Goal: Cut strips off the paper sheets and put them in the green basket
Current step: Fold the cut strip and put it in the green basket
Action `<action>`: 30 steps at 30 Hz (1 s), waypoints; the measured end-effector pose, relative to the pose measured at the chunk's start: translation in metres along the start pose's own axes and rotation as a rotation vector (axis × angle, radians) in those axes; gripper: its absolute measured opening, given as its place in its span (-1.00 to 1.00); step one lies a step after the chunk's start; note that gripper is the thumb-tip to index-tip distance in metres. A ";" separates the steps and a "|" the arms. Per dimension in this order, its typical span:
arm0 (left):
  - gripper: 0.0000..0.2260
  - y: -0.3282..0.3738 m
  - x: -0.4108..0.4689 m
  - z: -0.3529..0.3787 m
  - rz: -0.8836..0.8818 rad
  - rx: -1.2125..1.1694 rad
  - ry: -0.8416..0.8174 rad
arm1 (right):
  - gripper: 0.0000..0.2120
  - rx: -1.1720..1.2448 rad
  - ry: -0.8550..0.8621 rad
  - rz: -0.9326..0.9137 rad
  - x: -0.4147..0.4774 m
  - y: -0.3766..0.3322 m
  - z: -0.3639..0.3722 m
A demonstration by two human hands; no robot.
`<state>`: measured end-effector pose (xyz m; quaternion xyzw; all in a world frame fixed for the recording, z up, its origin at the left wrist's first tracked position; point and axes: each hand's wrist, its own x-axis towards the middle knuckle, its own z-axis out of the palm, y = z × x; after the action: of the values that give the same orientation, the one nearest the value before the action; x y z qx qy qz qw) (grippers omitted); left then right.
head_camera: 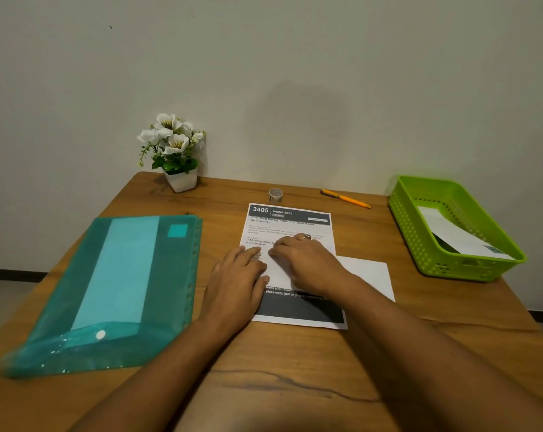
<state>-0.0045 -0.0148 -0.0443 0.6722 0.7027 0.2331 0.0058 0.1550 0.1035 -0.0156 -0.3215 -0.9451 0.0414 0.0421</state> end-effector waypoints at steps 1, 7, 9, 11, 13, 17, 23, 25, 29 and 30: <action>-0.81 0.000 -0.001 -0.001 0.019 -0.006 0.028 | -0.49 0.010 0.006 0.008 0.000 0.001 0.001; -0.89 0.000 -0.006 -0.003 0.100 -0.009 0.097 | -0.47 0.062 0.022 0.027 -0.004 0.003 0.005; -0.88 0.000 -0.011 -0.003 0.117 -0.004 0.103 | -0.46 0.066 0.027 0.036 -0.005 0.003 0.006; -0.88 -0.001 -0.016 -0.003 0.148 -0.007 0.101 | -0.46 0.069 0.030 0.039 -0.006 0.003 0.007; -0.87 -0.003 -0.021 -0.003 0.173 0.000 0.098 | -0.47 0.072 0.033 0.031 -0.007 0.002 0.007; -0.84 -0.003 -0.022 -0.004 0.185 0.014 0.101 | -0.51 0.029 0.045 0.016 -0.006 0.000 0.003; -0.83 -0.004 -0.023 -0.003 0.181 0.005 0.105 | -0.61 0.005 0.077 -0.172 -0.018 -0.021 0.011; -0.83 -0.004 -0.023 -0.003 0.179 -0.001 0.107 | -0.62 0.016 0.113 -0.186 -0.021 -0.021 0.016; -0.85 -0.002 -0.024 -0.004 0.183 -0.007 0.110 | -0.63 0.004 0.149 -0.191 -0.022 -0.020 0.019; -0.86 -0.003 -0.024 -0.004 0.185 -0.009 0.112 | -0.62 -0.007 0.151 -0.180 -0.021 -0.019 0.019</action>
<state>-0.0059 -0.0388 -0.0490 0.7202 0.6357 0.2730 -0.0519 0.1583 0.0744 -0.0334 -0.2377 -0.9644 0.0097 0.1157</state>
